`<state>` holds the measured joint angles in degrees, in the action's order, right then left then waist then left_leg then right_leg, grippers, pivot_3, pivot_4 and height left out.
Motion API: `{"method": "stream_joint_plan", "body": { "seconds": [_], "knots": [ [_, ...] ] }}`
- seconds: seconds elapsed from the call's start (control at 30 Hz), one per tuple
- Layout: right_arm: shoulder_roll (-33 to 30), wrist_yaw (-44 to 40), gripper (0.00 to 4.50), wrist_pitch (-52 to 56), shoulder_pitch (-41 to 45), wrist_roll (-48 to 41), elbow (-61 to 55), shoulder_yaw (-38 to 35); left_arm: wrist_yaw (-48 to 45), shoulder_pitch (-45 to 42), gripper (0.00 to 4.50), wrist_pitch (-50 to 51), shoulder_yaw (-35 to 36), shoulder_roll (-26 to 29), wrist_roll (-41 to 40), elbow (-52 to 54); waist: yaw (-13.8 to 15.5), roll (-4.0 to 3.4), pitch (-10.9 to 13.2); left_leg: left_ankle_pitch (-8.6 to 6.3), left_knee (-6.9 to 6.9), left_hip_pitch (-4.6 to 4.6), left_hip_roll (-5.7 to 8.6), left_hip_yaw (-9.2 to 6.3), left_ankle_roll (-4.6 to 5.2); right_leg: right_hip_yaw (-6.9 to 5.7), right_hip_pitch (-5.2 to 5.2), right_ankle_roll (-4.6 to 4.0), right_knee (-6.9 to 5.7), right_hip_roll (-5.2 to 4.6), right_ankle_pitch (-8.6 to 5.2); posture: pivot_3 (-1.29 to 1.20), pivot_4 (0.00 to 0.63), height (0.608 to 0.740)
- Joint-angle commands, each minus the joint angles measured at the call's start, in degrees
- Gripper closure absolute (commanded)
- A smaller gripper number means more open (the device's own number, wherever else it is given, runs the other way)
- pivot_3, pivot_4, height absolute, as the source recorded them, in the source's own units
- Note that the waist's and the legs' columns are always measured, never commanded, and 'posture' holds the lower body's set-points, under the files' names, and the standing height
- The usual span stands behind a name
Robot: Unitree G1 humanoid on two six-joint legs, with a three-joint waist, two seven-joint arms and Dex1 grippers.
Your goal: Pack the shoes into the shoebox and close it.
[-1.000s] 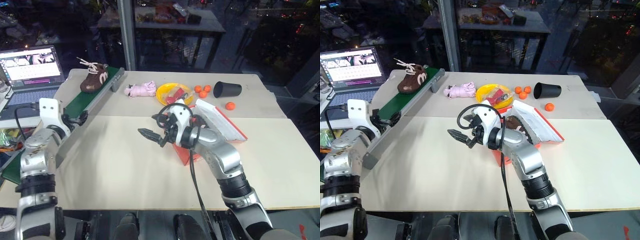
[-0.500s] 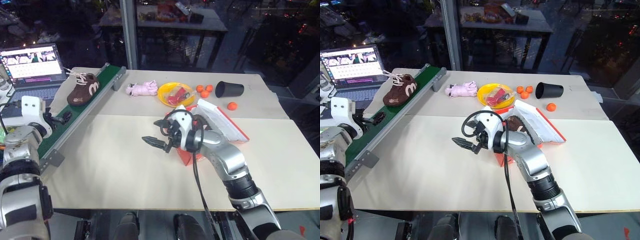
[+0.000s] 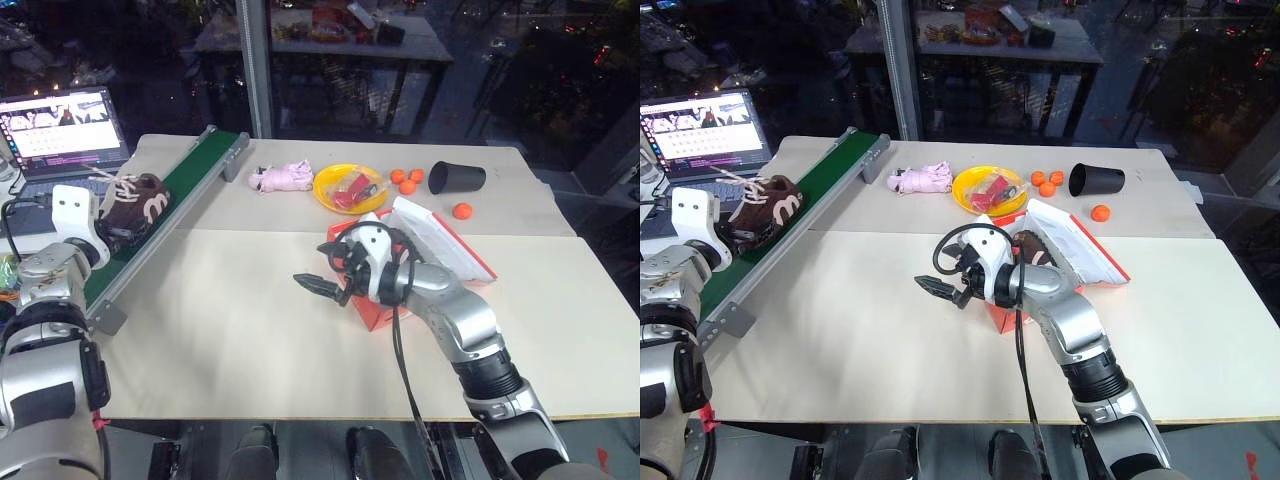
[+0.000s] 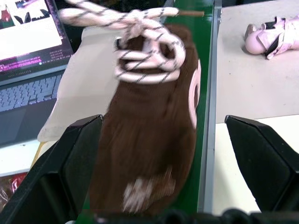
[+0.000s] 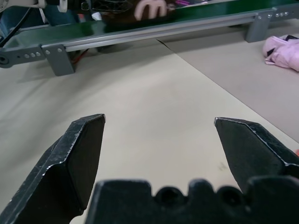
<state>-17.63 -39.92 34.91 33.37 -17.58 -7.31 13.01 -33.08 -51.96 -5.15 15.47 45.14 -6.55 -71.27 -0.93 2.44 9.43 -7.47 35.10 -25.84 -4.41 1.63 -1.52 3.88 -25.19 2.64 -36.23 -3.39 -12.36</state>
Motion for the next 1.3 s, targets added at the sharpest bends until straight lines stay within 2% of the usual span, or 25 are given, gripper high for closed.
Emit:
{"method": "stream_joint_plan", "body": {
  "seconds": [0.03,0.17,0.23,0.27,0.43,0.5,0.53,0.63,0.77,0.9,1.1,1.3],
  "knots": [
    [-0.62,-0.27,0.03,-1.37,0.44,0.25,-2.05,-0.80,1.67,-1.76,0.00,-0.77,0.06,1.37,0.78,-0.43,0.07,0.00,0.00,0.00,0.00,0.00,0.00,0.00,0.00,0.00,0.00,0.00,0.00,0.00,0.00,0.00,0.150,0.740],
    [-1.10,-0.36,0.03,-1.21,0.51,0.84,-2.19,-0.81,5.15,-0.33,0.00,2.11,0.22,1.55,1.35,-2.02,0.12,0.00,0.00,0.00,0.02,0.00,0.00,0.00,-0.01,0.00,0.01,0.00,-0.01,0.00,0.00,0.00,0.150,0.740],
    [-1.35,-0.26,0.00,-1.18,0.64,1.07,-2.22,-0.86,6.12,0.48,0.52,4.06,0.41,1.56,1.32,-2.76,0.11,0.00,0.00,0.00,0.03,0.00,0.00,0.00,0.00,0.00,0.01,0.01,-0.02,0.00,0.00,0.00,0.150,0.740],
    [-1.49,-0.18,0.00,-1.14,0.74,1.18,-2.23,-0.92,5.73,0.93,0.61,4.46,0.49,1.42,1.19,-2.86,0.15,0.00,-0.01,0.00,0.03,0.00,0.00,0.00,0.00,0.00,0.01,0.01,-0.03,0.00,0.00,0.00,0.150,0.740],
    [-2.21,0.25,0.00,-0.85,1.38,1.97,-2.34,-1.09,3.69,1.79,2.32,5.17,0.52,0.31,0.71,-2.16,0.21,-0.03,-0.02,-0.04,0.01,0.34,0.00,0.02,-0.08,0.00,0.18,0.13,-0.23,-0.01,-0.15,0.00,0.150,0.740],
    [-2.25,0.38,0.00,-0.78,1.57,1.97,-2.31,-1.23,2.73,1.17,2.77,5.19,0.42,-0.39,0.53,-1.55,0.24,-0.03,-0.02,-0.20,0.03,0.39,0.01,0.04,-0.33,0.01,0.17,0.09,-0.42,-0.02,-0.21,0.00,0.150,0.740],
    [-2.25,0.43,0.00,-0.66,1.63,1.91,-2.33,-1.34,2.18,0.50,3.16,5.26,0.59,-0.98,0.14,-1.07,0.29,-0.03,-0.03,-0.19,0.03,0.44,0.01,0.04,-0.33,0.00,0.17,0.07,-0.51,-0.02,-0.24,0.00,0.150,0.740],
    [-1.92,0.70,0.00,0.19,1.60,1.14,-2.57,-2.22,-0.65,-2.00,3.77,5.43,0.95,-3.22,-1.48,1.68,0.97,-0.04,-0.03,-0.19,0.03,0.50,0.01,0.04,-0.33,0.00,0.17,0.17,-0.64,-0.02,-0.37,0.00,0.150,0.740],
    [0.33,2.09,0.00,2.71,1.85,-2.92,-3.21,-6.13,-5.78,-4.74,3.77,8.47,0.89,-7.54,-4.82,10.29,2.60,0.00,-0.02,-0.04,0.12,0.28,0.00,0.03,-0.58,-0.09,0.16,0.15,-0.63,-0.05,-0.35,0.00,0.150,0.740],
    [4.42,5.87,0.00,6.64,4.01,-9.76,-3.70,-13.28,-7.07,-4.62,3.77,15.08,0.04,-13.05,-8.56,24.27,1.86,0.15,-0.04,0.20,0.28,-0.22,-0.01,0.02,-0.29,-0.09,-0.06,-0.04,-0.50,-0.05,-0.14,0.00,0.150,0.740],
    [12.30,17.26,0.00,13.73,9.85,-25.76,-1.55,-29.02,-2.64,-2.55,3.77,28.33,-2.44,-23.30,-14.88,47.12,0.99,0.15,-0.03,0.17,0.21,-0.39,-0.01,-0.07,-0.21,-0.09,-0.20,0.04,-0.52,-0.03,-0.18,0.00,0.150,0.740],
    [15.03,29.23,0.00,16.12,14.86,-39.13,2.64,-40.19,0.35,-2.92,3.77,37.13,-5.95,-30.01,-18.57,59.34,-0.09,0.14,-0.03,0.19,0.23,-0.19,0.00,-0.12,-0.19,-0.08,-0.02,0.03,-0.58,-0.02,-0.15,0.00,0.150,0.740]
  ]
}}
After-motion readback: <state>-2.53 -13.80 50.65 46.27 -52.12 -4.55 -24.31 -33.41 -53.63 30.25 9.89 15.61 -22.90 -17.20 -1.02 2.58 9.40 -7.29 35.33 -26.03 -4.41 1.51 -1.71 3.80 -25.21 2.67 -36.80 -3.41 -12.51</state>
